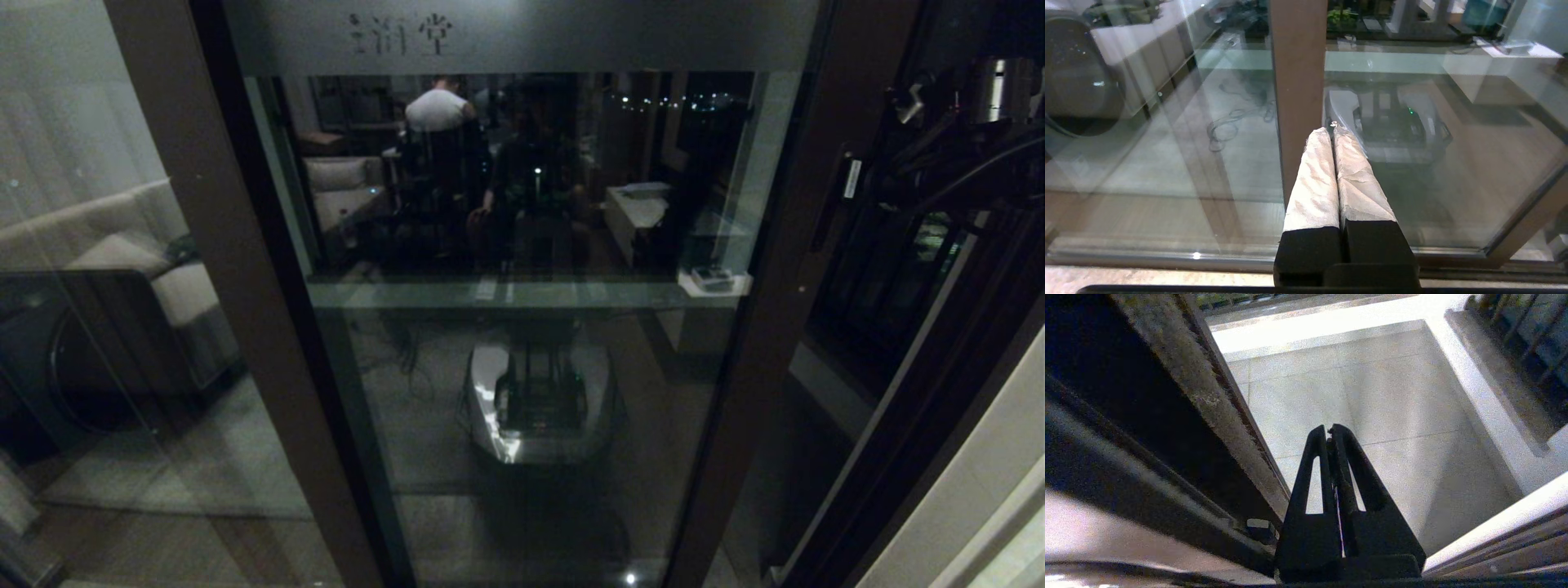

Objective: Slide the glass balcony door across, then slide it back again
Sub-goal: Open the slid door

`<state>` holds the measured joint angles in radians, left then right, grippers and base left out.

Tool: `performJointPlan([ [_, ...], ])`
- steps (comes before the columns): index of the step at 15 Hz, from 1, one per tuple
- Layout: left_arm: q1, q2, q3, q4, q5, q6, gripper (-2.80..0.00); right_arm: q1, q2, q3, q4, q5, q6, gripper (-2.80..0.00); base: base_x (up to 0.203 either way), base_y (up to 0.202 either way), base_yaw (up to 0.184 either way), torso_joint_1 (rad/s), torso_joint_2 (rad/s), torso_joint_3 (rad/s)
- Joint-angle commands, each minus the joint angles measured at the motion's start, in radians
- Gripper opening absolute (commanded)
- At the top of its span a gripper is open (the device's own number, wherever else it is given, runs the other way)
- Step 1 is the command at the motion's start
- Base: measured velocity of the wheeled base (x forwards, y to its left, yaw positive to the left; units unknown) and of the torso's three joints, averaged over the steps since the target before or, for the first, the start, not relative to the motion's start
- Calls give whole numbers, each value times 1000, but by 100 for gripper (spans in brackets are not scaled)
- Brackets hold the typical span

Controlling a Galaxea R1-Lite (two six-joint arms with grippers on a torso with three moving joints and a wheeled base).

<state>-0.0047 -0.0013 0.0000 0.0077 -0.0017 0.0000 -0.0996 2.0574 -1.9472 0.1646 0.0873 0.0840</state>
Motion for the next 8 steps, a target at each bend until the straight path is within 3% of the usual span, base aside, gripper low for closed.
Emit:
performJointPlan([
  [1,0,0,0,0,0,0,-280,31,-5,1,1,-7,0,-280,0,0,0,0,0,0],
  [8,0,0,1,0,0,0,-280,84,-11,4,3,-69,3,-280,0,0,0,0,0,0],
])
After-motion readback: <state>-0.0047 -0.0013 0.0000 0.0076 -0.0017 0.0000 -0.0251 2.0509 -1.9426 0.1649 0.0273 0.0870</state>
